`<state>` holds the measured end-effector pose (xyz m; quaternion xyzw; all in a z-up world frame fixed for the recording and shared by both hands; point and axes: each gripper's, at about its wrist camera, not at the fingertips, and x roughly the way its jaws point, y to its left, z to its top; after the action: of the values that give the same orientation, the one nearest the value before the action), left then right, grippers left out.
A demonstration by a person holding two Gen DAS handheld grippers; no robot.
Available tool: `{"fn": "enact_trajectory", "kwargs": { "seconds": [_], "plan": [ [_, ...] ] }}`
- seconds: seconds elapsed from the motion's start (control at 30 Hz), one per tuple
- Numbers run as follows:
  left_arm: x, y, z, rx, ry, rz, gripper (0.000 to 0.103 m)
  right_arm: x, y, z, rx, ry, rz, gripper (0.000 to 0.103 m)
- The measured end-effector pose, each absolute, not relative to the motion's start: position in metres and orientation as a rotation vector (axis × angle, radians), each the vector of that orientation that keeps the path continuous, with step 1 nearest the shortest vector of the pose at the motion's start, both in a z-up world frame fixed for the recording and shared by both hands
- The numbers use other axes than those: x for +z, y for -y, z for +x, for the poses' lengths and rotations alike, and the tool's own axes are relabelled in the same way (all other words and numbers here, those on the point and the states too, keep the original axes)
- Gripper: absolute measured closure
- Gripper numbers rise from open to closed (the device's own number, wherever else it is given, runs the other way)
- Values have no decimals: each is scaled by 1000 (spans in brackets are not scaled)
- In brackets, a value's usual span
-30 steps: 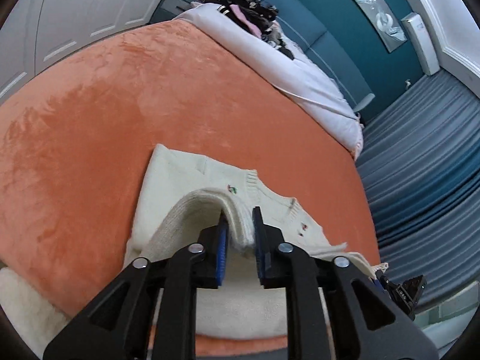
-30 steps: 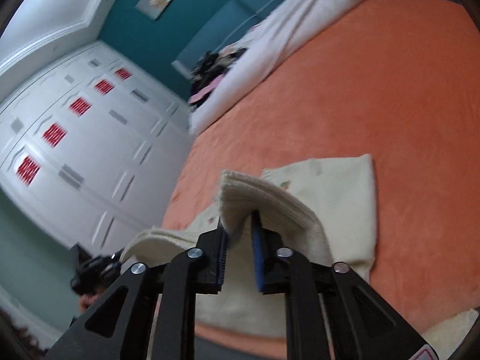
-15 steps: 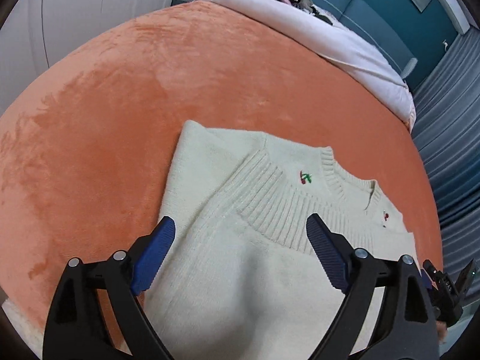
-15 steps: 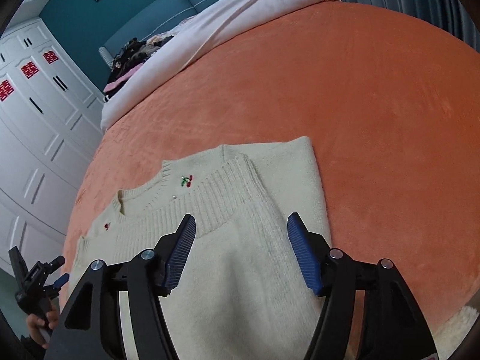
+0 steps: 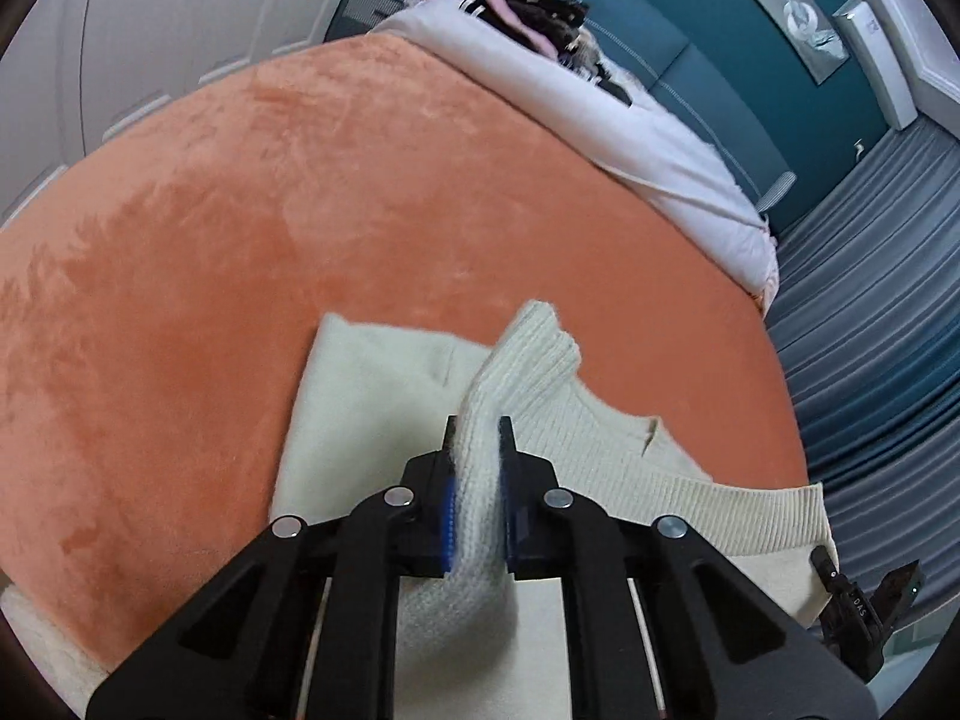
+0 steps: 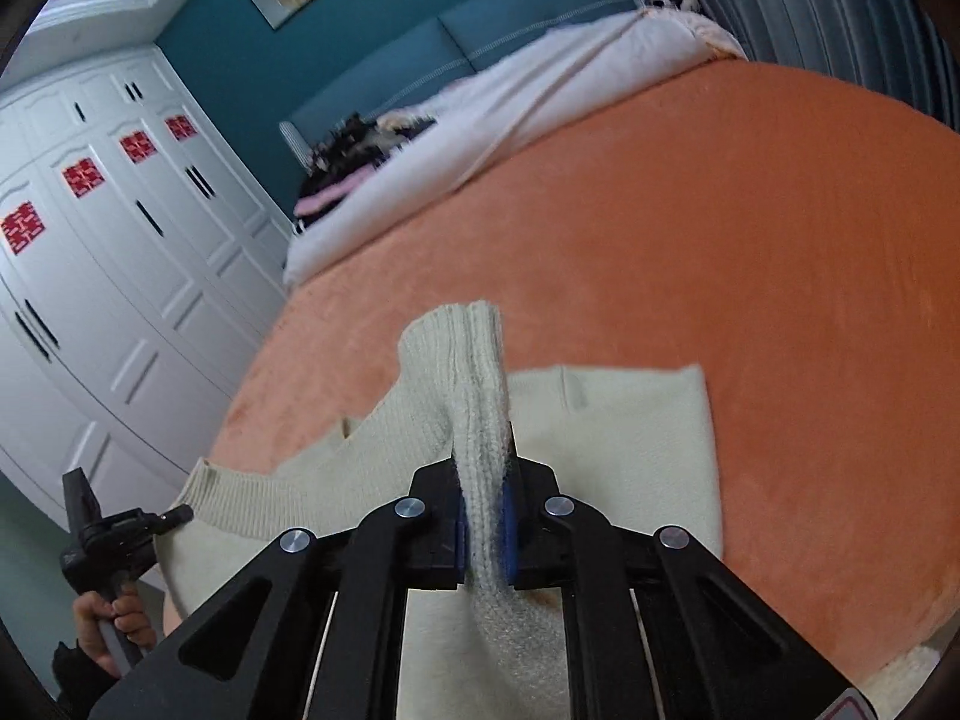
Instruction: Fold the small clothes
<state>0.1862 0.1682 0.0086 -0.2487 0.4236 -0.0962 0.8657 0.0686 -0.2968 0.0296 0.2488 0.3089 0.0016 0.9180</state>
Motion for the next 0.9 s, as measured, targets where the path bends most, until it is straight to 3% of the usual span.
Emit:
{"fn": "enact_trajectory", "kwargs": {
  "seconds": [0.17,0.37,0.43,0.5,0.6,0.73,0.9],
  "plan": [
    [22,-170,231,-166,-852,-491,93,49,333,96,-42,-559,540,95],
    [-75,-145,276,-36,-1104,-352,93,-65,355,150,-173,-889,542,95],
    [-95,-152,271,-31,-1092,-403,92,-93,361,144,-185,-912,590,97],
    [-91,-156,265,-42,-1062,-427,89,-92,367,136,-180,-883,658,94],
    [-67,-162,248,-28,-1020,-417,86,-65,365,121,-233,-861,612,80],
    [-21,-144,196,-71,-929,-417,68,-19,302,93,-108,-790,442,80],
    [-18,-62,139,-300,-1001,-398,64,-39,156,80,308,-948,331,83]
  ]
}}
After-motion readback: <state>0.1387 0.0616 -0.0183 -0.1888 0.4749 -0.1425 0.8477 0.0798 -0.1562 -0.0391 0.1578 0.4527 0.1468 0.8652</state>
